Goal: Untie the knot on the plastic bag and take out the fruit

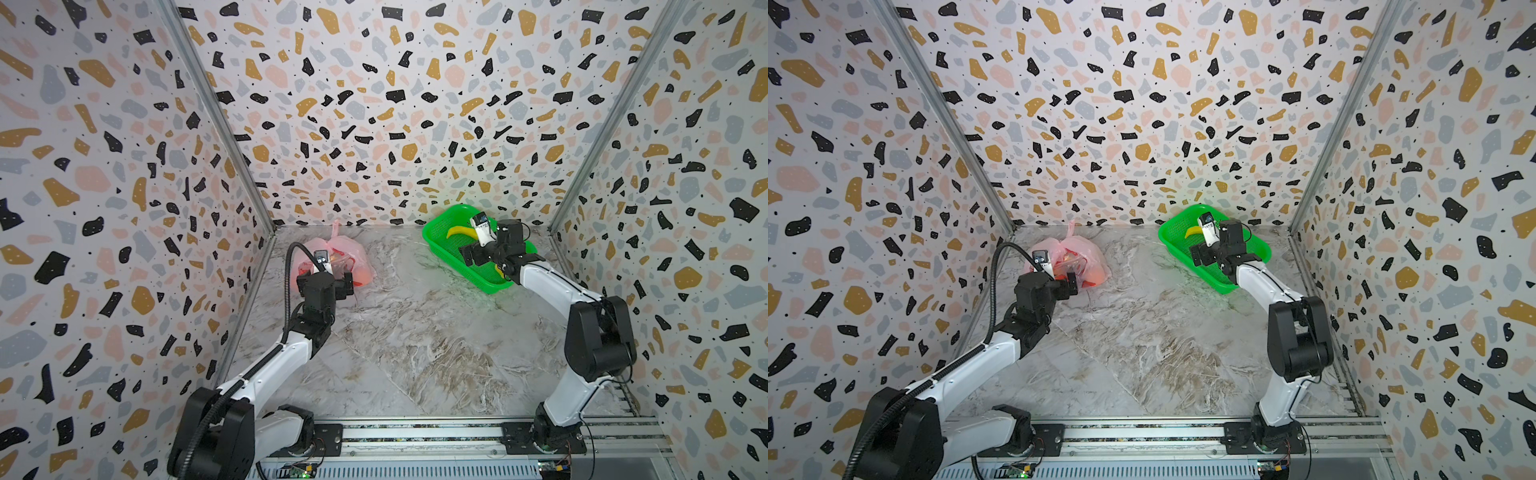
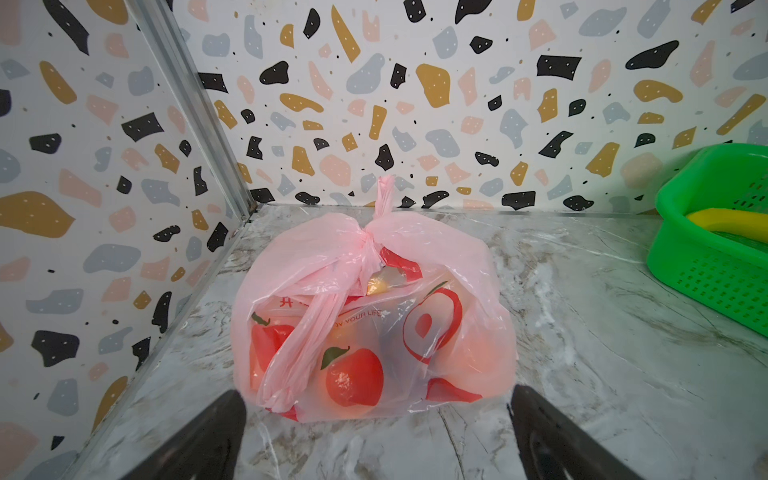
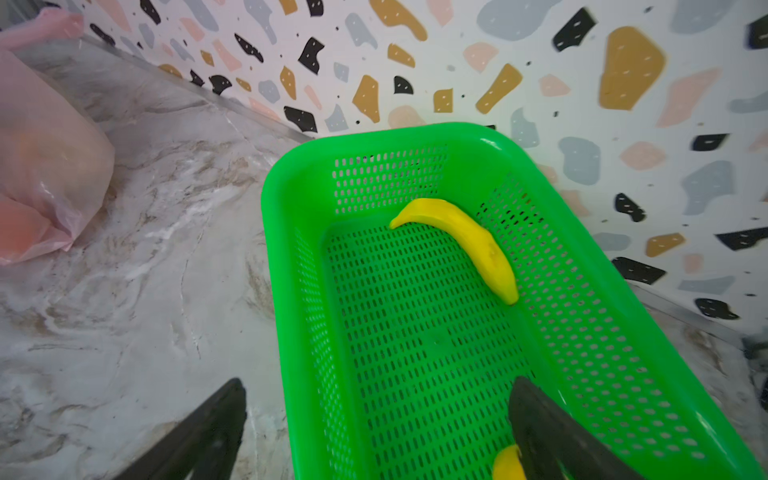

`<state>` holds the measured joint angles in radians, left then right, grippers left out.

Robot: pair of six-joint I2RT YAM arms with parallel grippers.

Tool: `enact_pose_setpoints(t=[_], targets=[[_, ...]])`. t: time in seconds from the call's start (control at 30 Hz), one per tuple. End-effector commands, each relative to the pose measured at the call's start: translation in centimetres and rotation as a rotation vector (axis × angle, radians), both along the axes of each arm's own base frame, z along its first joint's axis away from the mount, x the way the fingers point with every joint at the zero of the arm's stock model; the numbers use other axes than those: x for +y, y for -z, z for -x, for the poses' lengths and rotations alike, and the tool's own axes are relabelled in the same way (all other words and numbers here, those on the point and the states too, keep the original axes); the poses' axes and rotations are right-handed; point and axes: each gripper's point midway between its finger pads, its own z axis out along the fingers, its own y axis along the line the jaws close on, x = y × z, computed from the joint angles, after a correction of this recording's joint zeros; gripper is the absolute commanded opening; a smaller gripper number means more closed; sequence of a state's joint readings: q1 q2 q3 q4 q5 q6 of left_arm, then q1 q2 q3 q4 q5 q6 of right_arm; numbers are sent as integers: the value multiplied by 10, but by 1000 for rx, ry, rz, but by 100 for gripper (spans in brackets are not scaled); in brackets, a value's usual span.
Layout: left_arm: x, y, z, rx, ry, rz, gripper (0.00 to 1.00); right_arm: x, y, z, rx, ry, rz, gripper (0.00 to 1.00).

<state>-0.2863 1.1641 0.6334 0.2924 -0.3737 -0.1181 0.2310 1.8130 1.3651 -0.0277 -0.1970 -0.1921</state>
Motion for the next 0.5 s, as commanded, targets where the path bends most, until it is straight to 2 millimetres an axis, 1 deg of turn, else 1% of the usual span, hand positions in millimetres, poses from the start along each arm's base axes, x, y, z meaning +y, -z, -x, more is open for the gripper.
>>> enact_pose_setpoints(t=[0.0, 0.13, 0.23, 0.33, 0.4, 0.47], targets=[[-10, -5, 5, 0, 54, 42, 100, 10, 24, 18, 147, -110, 9, 98], [-12, -10, 9, -14, 72, 47, 100, 20, 28, 12, 178, -150, -6, 95], [-12, -9, 11, -15, 74, 48, 100, 23, 38, 8, 216, -158, 11, 89], [-12, -3, 12, -2, 73, 48, 100, 20, 52, 2, 256, -132, 35, 79], [-11, -1, 13, -7, 68, 47, 100, 19, 60, -1, 276, -111, 41, 71], [-10, 0, 15, -8, 65, 45, 100, 17, 65, -1, 281, -93, 56, 65]])
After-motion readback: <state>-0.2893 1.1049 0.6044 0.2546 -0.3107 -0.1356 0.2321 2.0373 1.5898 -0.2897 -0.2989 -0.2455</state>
